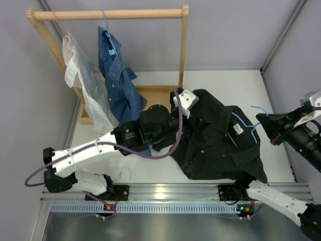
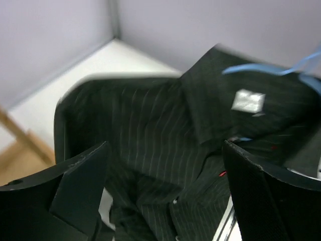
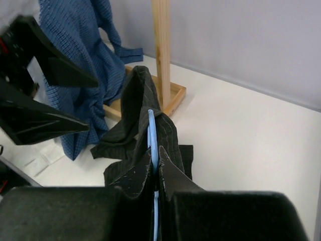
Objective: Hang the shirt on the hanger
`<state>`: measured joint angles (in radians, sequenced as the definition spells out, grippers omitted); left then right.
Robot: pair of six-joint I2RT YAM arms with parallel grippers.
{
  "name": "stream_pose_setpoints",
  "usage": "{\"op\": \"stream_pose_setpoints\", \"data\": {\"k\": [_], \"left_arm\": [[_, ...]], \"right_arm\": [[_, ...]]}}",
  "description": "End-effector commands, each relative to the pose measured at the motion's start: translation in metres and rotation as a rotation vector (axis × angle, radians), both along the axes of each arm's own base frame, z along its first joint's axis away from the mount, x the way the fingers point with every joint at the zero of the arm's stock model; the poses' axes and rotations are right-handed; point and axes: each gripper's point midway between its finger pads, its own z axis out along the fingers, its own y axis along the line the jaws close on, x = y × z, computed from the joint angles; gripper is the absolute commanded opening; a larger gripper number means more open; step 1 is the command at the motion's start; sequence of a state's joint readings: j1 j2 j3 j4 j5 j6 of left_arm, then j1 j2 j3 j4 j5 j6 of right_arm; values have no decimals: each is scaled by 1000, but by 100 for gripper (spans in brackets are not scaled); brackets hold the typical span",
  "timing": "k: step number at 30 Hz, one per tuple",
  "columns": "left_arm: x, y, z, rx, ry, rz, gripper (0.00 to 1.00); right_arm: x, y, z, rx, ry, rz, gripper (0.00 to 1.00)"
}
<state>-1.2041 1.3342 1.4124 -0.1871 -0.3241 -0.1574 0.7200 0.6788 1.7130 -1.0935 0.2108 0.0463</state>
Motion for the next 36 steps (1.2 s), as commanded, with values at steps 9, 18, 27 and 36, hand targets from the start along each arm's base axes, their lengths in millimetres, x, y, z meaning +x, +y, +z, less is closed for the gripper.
{"op": "stream_pose_setpoints", "data": {"k": [9,18,27,36], "left_arm": [[-76,-18,37,300,-465,-691,98],[-93,0,14,282,-359,-1010,86],[-87,-24,-16,257,-118,-1060,75],[-80,-27,-26,218,-32,-1114,6]], "right_arm": [[-42,53,-10,-95,-58,431,0],[-53,65,-10,-101,-89,533,0],[-54,82,-3,-101,-121,617,0],[-44,93,2,-88,-138,623,0]]}}
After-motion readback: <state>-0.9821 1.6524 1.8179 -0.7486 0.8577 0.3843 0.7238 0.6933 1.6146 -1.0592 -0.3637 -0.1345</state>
